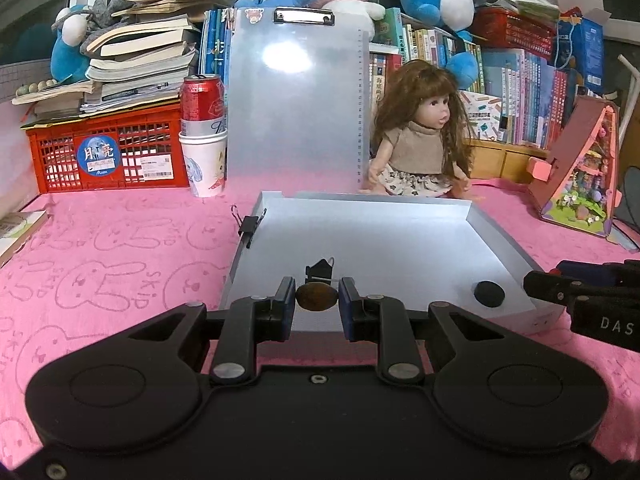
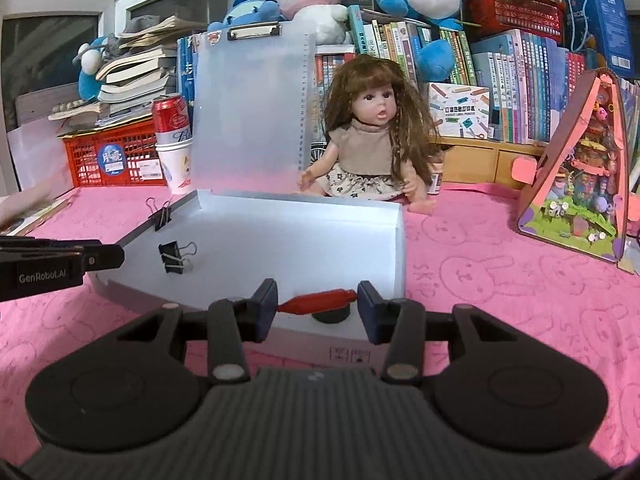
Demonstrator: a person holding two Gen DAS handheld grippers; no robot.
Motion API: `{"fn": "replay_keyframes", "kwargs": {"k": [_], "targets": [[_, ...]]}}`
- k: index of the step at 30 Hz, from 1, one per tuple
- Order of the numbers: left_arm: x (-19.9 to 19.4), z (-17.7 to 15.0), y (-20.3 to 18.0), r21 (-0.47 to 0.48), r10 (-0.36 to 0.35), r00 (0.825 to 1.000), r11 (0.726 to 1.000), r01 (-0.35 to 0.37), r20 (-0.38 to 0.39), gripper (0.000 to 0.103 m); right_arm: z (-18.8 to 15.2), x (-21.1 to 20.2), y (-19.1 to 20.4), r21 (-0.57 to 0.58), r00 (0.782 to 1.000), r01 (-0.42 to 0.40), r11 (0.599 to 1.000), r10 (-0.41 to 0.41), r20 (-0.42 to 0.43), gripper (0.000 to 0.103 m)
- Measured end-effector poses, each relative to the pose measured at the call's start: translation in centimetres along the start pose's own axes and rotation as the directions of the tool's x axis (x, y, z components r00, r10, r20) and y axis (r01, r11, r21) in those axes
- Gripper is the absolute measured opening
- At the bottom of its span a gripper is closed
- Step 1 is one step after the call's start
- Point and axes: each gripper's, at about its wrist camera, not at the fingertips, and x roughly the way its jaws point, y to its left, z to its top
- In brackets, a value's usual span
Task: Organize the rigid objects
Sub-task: 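Carry the brown nut with the left tool while the right tool carries the red stick over the box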
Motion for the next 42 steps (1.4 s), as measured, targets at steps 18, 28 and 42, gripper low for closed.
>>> {"fn": "replay_keyframes", "kwargs": {"k": [18, 28, 42], "targets": [[5.6, 5.3, 1.4, -0.059, -0.064, 0.995, 0.996, 0.059, -0.079, 0.022, 4.1, 5.6, -3.3, 0.222, 0.991, -0.002, 0.975, 0.032, -0.13, 0.048], [11.3, 6.9, 2.2, -0.122, -0.096, 0.978, 0.99, 0.075, -0.183, 0.022, 4.8, 9.7, -3.7, 0.256, 0.976, 0.029, 0.966, 0.028, -0.215, 0.049], [15.1, 5.7, 2.6, -0.085, -0.044, 0.967, 0.996, 0.023, -0.252, 0.022, 3.6, 12.3, -3.1, 0.208, 0.962, 0.069, 0.976, -0.01, -0.273, 0.049]]}}
